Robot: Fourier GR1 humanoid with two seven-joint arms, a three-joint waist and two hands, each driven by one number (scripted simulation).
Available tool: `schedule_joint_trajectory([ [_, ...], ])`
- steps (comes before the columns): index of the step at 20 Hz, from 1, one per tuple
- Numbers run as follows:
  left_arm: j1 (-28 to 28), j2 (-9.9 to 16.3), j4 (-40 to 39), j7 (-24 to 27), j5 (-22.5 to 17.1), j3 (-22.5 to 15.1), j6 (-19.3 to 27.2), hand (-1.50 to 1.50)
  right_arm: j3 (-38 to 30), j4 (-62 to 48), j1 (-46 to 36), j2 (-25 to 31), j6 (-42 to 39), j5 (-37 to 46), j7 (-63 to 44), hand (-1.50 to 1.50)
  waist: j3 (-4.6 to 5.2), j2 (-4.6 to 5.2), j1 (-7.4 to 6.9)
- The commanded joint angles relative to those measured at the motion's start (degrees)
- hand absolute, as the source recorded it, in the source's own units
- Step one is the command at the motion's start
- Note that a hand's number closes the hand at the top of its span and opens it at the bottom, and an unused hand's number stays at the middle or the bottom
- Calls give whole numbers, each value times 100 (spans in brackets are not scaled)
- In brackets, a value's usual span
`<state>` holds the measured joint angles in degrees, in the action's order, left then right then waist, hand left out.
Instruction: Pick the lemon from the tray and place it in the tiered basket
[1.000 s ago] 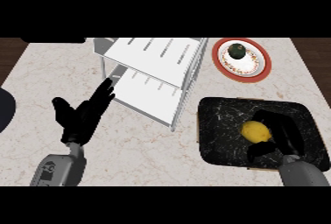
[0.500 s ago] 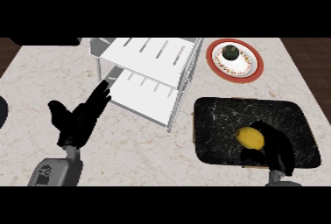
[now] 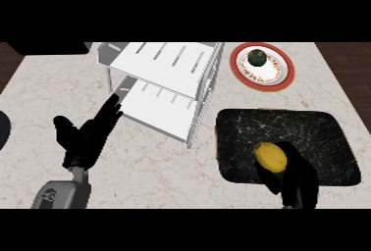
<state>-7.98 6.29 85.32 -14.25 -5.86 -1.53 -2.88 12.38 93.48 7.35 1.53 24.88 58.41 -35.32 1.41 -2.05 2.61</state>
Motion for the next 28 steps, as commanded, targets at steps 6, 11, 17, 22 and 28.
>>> schedule_joint_trajectory([
  [6, -20, -29, 46, -78, 32, -67, 12, 0, 1597, 1652, -445, -151, -66, 1866, -2166, 150, -55, 10, -65],
  [11, -80, 9, 26, -28, -38, 1, -53, 0, 2203, 2346, -1107, -152, -1063, 2915, -3321, 150, -63, 51, -134],
  [17, -207, -71, -114, -38, 48, -95, -18, 0, 2578, 2505, -2059, -152, -2419, 3280, -4198, 150, -72, 135, -279],
  [22, -361, -166, -30, -74, 104, -234, -5, 0, 2229, 2242, -2961, -151, -2856, 3068, -4628, 150, -87, 183, -464],
  [28, -279, -156, -56, 8, 49, -310, -184, 0, 1401, 1651, -4176, -150, -3022, 2611, -4945, 150, -101, 226, -657],
])
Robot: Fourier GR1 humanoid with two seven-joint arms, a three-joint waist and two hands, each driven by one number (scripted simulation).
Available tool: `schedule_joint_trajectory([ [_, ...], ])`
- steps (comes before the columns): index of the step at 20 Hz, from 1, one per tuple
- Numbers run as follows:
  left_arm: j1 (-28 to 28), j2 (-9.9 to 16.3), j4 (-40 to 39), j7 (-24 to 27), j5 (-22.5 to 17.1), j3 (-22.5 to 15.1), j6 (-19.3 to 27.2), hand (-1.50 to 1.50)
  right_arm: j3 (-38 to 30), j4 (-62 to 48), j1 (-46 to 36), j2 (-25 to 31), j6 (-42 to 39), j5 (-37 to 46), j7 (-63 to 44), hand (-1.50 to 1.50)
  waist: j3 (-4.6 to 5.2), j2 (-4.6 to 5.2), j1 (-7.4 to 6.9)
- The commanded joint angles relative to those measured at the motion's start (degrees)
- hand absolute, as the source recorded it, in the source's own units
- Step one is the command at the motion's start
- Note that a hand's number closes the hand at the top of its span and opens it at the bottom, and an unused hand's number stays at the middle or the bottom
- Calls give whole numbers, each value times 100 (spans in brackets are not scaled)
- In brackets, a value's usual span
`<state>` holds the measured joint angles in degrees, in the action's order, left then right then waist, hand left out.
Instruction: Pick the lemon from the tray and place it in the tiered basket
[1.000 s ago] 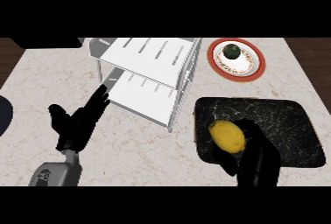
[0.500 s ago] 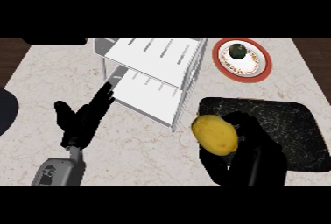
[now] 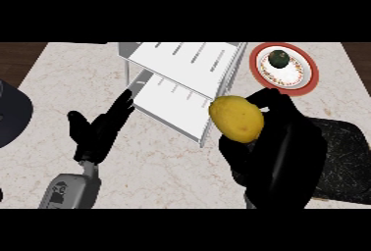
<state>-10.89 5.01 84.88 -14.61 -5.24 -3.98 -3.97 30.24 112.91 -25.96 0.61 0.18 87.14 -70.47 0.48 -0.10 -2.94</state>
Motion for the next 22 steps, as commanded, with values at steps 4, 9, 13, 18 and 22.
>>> schedule_joint_trajectory([
  [4, -187, -43, 74, -138, 51, -100, 7, 0, -955, -1070, -1685, -58, -455, -653, -1473, 150, -27, 45, -164],
  [9, -166, -114, -70, -54, 20, -123, -36, 0, -1572, -2139, -2846, -58, -231, -1134, -1446, 150, -30, 70, -215],
  [13, -210, -220, -137, 79, 83, -195, -2, 0, -1869, -3218, -3243, -58, 412, -1350, -1242, 150, -35, 104, -205],
  [18, -201, -182, -257, 246, 124, -220, -96, 0, -2267, -3681, -3348, -58, 1663, -1633, -917, 150, -42, 177, -318],
  [22, -268, -135, -70, 80, 6, -197, -185, 0, -2676, -4201, -3366, -59, 2562, -2105, -90, -150, -51, 217, -469],
])
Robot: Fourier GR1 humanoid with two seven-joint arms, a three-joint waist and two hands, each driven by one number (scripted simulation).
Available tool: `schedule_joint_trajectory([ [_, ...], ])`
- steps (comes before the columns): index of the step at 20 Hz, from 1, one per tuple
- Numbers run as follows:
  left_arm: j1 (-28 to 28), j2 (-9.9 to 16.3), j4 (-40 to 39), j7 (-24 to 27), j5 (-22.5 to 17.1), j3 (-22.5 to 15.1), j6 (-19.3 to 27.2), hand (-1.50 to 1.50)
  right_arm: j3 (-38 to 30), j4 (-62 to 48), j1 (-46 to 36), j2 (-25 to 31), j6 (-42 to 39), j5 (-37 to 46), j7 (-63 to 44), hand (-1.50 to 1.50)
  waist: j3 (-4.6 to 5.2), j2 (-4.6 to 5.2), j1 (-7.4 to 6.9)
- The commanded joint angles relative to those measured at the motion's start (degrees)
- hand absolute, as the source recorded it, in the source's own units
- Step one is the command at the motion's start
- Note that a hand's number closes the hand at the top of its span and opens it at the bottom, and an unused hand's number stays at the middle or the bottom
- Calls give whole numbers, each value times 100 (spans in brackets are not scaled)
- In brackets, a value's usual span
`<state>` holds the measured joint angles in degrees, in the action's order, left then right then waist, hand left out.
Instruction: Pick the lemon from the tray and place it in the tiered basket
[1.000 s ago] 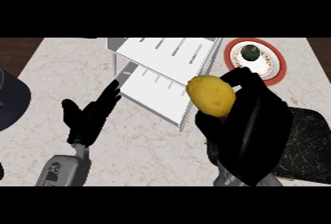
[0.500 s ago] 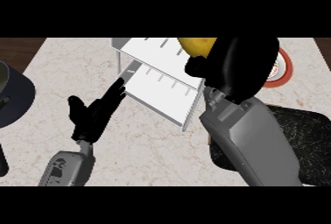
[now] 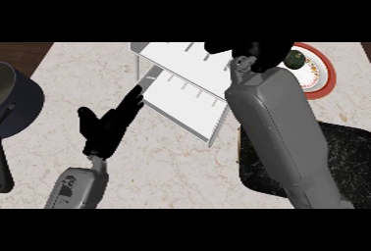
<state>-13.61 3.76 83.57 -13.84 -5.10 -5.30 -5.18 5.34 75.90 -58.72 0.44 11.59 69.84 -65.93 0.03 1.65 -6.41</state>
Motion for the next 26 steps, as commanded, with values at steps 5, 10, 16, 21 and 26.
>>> schedule_joint_trajectory([
  [5, -259, -37, -78, -135, -43, 26, -11, 0, -197, -1473, -480, -42, 2383, -953, 254, -150, 0, 55, -133],
  [10, -96, -99, 67, -252, 121, -151, 99, 0, -197, -2392, -1232, -43, 3344, -742, 554, -150, 7, 4, -144],
  [16, 24, 18, -252, 109, 80, 85, 45, 0, -348, -3053, -1735, -43, 4267, 63, -177, -150, 17, -69, 192],
  [21, 73, 74, -161, -22, -15, 274, 134, 0, -611, -2892, -1537, -43, 4506, 438, -999, -150, 13, -195, 427],
  [26, 377, 52, -140, 113, 41, 257, 173, 0, -62, -1922, -922, -43, 3810, 513, -1441, -150, 6, -300, 654],
])
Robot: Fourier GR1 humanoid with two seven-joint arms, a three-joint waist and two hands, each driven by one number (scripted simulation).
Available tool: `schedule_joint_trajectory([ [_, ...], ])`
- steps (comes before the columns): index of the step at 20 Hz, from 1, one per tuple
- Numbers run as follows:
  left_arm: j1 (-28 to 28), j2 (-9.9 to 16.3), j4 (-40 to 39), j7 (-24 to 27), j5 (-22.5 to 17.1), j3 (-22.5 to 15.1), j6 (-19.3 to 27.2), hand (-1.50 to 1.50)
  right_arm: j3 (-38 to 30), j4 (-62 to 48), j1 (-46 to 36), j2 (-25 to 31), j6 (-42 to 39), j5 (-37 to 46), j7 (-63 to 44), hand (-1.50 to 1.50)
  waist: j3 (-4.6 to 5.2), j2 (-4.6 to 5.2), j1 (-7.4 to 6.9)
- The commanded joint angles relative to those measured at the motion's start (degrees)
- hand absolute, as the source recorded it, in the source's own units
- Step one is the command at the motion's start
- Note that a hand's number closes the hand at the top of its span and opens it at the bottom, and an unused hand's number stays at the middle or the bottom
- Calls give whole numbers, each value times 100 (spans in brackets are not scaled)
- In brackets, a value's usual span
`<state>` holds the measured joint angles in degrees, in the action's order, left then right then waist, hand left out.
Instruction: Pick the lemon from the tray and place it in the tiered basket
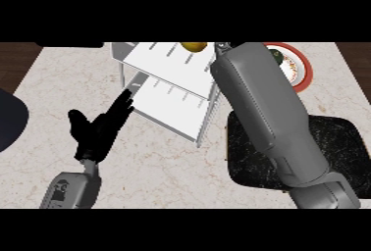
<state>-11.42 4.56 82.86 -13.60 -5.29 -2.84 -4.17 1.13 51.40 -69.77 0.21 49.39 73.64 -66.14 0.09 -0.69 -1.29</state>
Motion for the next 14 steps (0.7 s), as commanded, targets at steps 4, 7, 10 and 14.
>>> schedule_joint_trajectory([
  [4, 232, 90, 60, 33, -68, 233, 96, 0, 969, 1808, 1076, -20, -639, -267, -1315, -150, -11, -144, 328],
  [7, 274, 128, -6, -4, -21, 255, 129, 0, 1367, 2650, 1637, -20, -1108, -495, -1302, -150, -14, -176, 479],
  [10, 401, 200, -42, 117, -109, 414, 104, 0, 1567, 3444, 1972, -21, -1508, -548, -1351, -150, -7, -243, 652],
  [14, 605, 199, 29, 141, -138, 426, 88, 0, 1929, 4472, 2837, -21, -1791, -498, -1396, -150, -7, -255, 760],
])
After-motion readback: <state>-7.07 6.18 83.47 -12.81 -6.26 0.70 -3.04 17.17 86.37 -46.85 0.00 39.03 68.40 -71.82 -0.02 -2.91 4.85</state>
